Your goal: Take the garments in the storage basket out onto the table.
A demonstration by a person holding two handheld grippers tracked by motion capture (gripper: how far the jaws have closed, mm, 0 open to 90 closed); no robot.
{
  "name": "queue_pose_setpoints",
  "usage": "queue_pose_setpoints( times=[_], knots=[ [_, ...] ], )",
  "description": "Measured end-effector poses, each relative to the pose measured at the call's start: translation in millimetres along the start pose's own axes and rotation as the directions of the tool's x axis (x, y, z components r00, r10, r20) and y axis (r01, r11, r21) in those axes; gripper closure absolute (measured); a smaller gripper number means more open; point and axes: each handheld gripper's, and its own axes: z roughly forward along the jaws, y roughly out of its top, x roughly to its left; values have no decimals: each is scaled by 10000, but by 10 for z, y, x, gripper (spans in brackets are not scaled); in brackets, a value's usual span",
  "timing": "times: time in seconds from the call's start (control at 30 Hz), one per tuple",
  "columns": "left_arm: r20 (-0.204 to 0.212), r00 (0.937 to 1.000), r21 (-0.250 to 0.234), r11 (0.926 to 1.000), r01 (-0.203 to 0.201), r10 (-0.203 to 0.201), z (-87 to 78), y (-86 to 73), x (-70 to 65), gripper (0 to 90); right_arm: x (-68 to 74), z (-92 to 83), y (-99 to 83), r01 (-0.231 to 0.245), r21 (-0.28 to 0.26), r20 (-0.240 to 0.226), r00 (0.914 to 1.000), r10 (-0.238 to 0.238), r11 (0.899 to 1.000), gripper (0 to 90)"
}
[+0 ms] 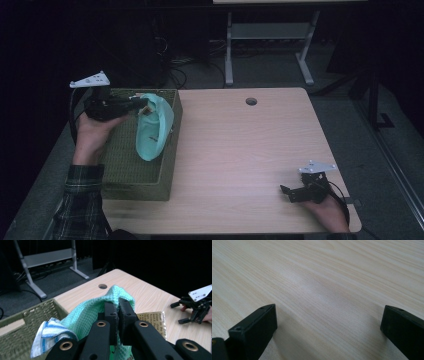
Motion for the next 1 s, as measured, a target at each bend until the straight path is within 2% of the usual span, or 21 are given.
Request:
queue_pose_setpoints(
  times=[0.27,0.5,0.8,1.0],
  knots=[
    [456,9987,-299,9993,-232,246,58,166,-107,864,0,-1,0,3,7,-4,10000,-3,10000,3],
    [892,9947,-493,9977,-473,516,164,316,-217,864,0,-1,0,-1,6,-1,10000,1,10000,3],
    [1618,9837,-775,9948,-660,779,373,476,-388,865,0,-1,1,-1,9,-2,10000,1,10000,3],
    [1969,9768,-812,9943,-693,841,519,495,-461,865,0,-1,1,-3,10,-3,10000,3,10000,3]
  ],
)
